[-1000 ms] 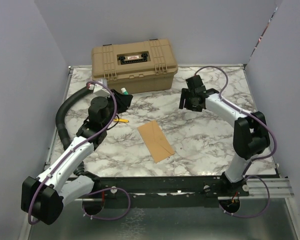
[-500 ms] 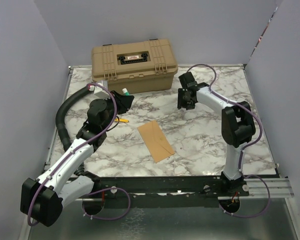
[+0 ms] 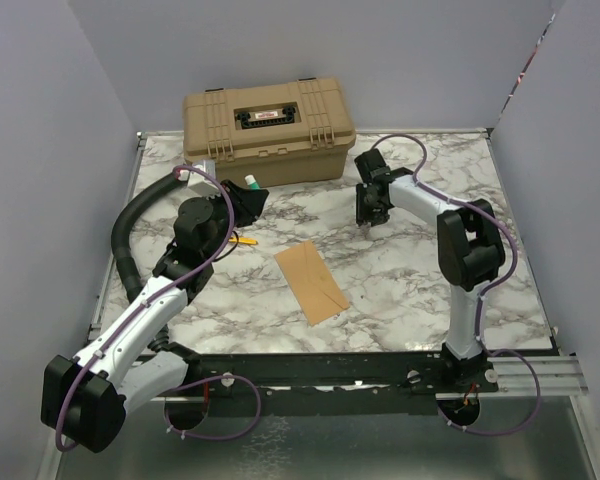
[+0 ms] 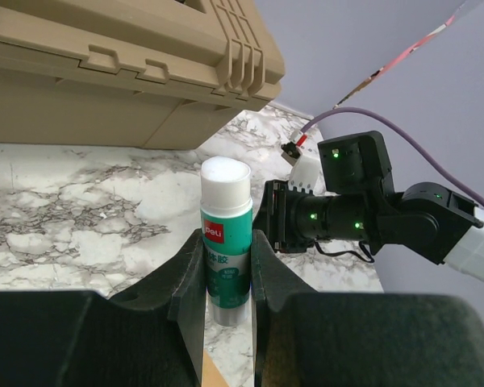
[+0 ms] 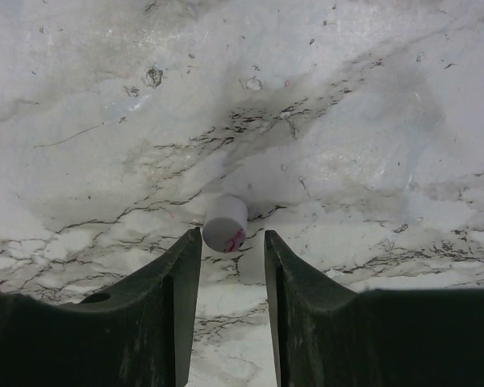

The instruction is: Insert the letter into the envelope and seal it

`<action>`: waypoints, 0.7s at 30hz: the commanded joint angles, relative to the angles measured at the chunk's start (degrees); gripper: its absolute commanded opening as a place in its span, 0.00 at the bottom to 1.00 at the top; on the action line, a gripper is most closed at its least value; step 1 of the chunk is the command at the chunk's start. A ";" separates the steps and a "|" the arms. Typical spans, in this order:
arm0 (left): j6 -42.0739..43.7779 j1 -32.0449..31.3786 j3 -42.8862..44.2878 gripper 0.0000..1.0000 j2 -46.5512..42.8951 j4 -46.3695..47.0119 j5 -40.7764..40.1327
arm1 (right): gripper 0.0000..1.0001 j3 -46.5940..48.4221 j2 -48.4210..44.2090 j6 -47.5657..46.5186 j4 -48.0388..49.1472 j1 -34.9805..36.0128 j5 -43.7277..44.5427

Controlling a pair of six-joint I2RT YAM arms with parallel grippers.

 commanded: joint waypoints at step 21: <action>0.04 0.07 -1.46 0.00 -0.43 3.01 5.83 | 0.06 -0.01 1.89 -1.98 3.33 0.06 -0.35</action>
